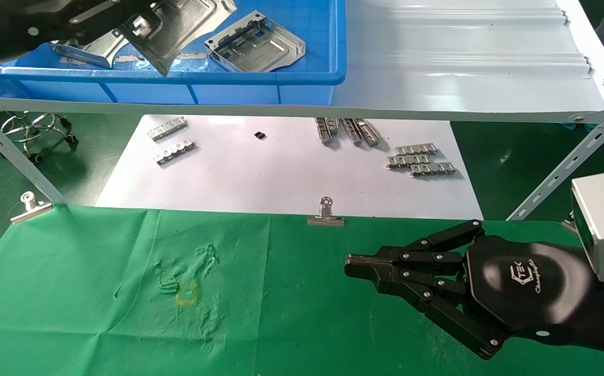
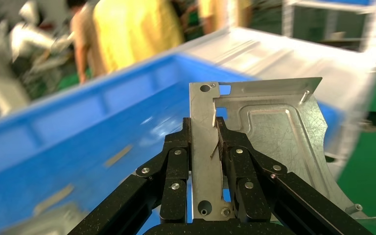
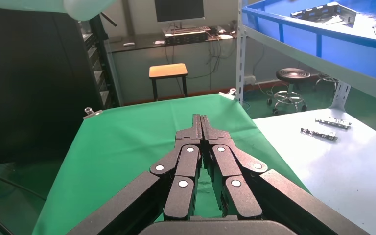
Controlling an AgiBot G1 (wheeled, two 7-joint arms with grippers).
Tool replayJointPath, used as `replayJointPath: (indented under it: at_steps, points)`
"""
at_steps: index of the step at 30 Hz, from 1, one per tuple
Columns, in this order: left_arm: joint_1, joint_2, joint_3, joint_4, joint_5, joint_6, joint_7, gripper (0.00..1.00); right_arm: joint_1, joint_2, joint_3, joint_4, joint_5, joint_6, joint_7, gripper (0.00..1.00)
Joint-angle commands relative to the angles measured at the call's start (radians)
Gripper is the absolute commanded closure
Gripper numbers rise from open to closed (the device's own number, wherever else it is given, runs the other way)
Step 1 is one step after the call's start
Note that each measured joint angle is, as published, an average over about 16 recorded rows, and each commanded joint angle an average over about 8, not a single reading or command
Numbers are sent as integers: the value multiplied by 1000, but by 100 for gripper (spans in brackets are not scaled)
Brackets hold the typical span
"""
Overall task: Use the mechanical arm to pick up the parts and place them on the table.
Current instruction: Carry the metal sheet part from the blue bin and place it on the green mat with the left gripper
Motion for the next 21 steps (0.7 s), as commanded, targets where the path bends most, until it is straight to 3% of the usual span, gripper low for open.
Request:
replayJointPath:
  at_steps: [1, 9, 21]
  points:
    - [18, -21, -19, -6, -42, 71, 55, 100, 0, 0, 0, 0, 0, 0, 0, 100]
    - [25, -73, -12, 17, -89, 318, 292, 100, 0, 0, 0, 0, 0, 0, 0, 100]
    - [113, -177, 171, -106, -139, 347, 509, 100, 0, 0, 0, 0, 0, 0, 0, 100]
